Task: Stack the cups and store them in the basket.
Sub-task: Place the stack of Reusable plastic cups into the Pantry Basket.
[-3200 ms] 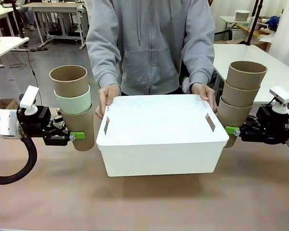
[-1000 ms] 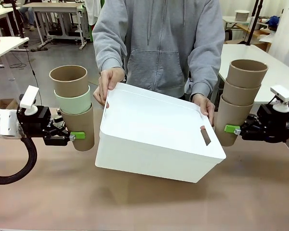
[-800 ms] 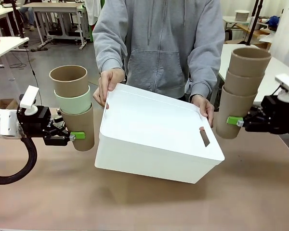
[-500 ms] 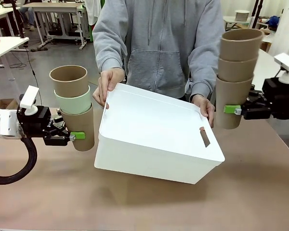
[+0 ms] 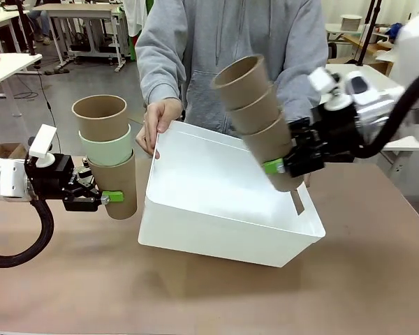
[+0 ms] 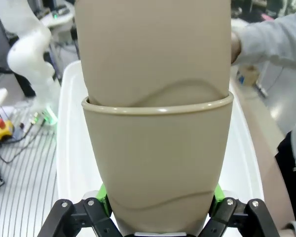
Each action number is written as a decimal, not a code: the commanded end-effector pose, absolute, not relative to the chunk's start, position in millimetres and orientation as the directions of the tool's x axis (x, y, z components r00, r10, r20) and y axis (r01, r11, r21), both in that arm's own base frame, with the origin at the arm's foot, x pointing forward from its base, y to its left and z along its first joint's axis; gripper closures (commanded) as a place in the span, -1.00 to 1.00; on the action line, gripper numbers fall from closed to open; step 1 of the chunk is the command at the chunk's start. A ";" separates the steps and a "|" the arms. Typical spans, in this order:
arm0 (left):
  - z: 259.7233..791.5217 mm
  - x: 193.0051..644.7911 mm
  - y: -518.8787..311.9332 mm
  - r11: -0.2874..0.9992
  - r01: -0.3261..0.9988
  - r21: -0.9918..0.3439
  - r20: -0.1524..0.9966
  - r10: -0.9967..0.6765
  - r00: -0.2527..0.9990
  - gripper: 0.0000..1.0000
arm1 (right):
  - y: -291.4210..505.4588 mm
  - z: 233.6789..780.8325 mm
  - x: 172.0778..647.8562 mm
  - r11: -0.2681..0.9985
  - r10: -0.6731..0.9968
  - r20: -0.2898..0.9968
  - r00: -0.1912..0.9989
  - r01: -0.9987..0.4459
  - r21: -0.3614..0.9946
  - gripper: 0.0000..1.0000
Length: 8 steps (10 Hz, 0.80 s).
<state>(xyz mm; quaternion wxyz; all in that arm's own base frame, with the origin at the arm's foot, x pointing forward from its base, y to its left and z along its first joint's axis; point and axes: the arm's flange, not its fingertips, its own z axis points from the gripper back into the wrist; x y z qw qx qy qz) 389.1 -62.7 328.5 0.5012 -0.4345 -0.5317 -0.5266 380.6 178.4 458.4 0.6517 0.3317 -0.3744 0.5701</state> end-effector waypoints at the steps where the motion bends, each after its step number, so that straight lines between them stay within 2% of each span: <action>1: 333.2 388.7 -62.8 0.066 0.988 0.139 0.989 -0.060 -0.135 -0.70 | 202.1 457.0 391.1 0.156 0.612 0.783 0.111 -0.988 0.019 -0.68; 4: 333.2 388.7 -62.8 0.066 0.988 0.139 0.989 -0.060 -0.135 -0.70 | 226.2 415.5 384.9 0.159 0.748 0.653 0.120 -0.987 0.000 -0.68; 8: 333.2 388.7 -62.8 0.066 0.988 0.139 0.989 -0.060 -0.135 -0.70 | 247.2 369.3 396.3 0.159 0.841 0.527 0.124 -0.987 -0.022 -0.68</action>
